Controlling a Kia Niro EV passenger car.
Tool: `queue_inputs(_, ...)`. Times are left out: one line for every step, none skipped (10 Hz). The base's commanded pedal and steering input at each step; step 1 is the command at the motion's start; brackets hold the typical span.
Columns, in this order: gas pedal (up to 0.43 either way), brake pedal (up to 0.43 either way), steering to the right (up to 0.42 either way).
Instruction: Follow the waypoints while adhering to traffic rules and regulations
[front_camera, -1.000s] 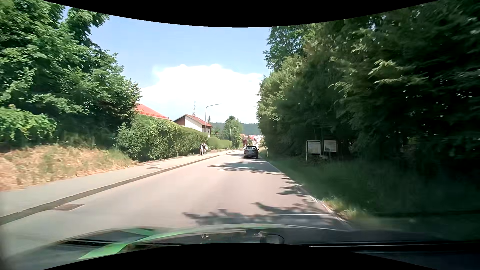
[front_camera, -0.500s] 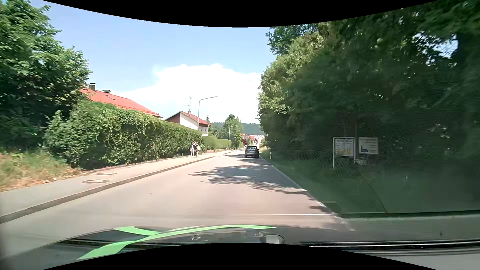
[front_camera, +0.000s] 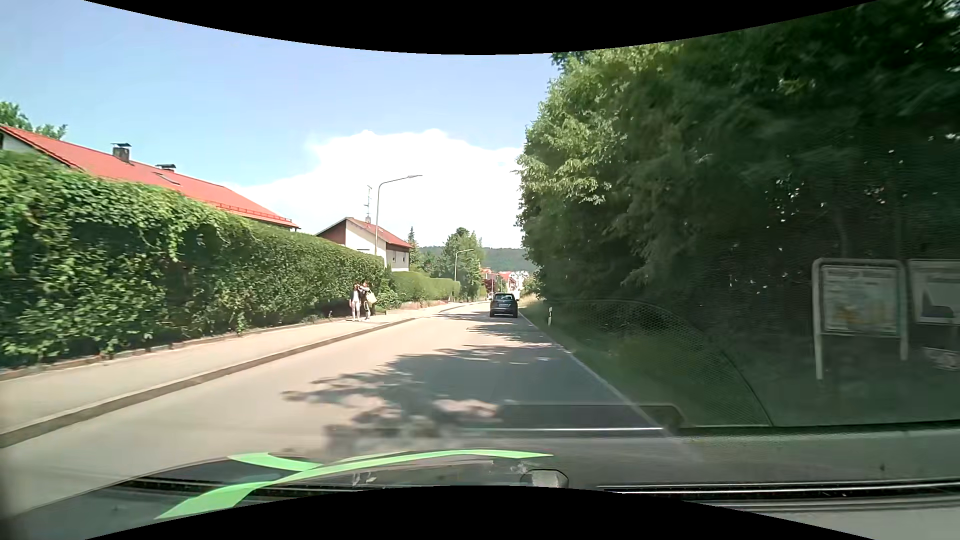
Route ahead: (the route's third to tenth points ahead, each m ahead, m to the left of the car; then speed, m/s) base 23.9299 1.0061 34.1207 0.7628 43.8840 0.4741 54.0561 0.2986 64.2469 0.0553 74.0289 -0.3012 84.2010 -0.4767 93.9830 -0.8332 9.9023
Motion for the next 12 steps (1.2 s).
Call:
queue_inputs(0.118,0.0,-0.001)
queue_inputs(0.118,0.0,-0.001)
queue_inputs(0.118,0.0,-0.001)
queue_inputs(0.118,0.0,-0.001)
queue_inputs(0.118,0.0,-0.001)
queue_inputs(0.118,0.0,-0.001)
queue_inputs(0.118,0.0,-0.001)
queue_inputs(0.118,0.0,-0.001)
queue_inputs(0.118,0.0,-0.001)
queue_inputs(0.118,0.0,-0.001)
queue_inputs(0.118,0.0,-0.001)
queue_inputs(0.087,0.0,-0.001)
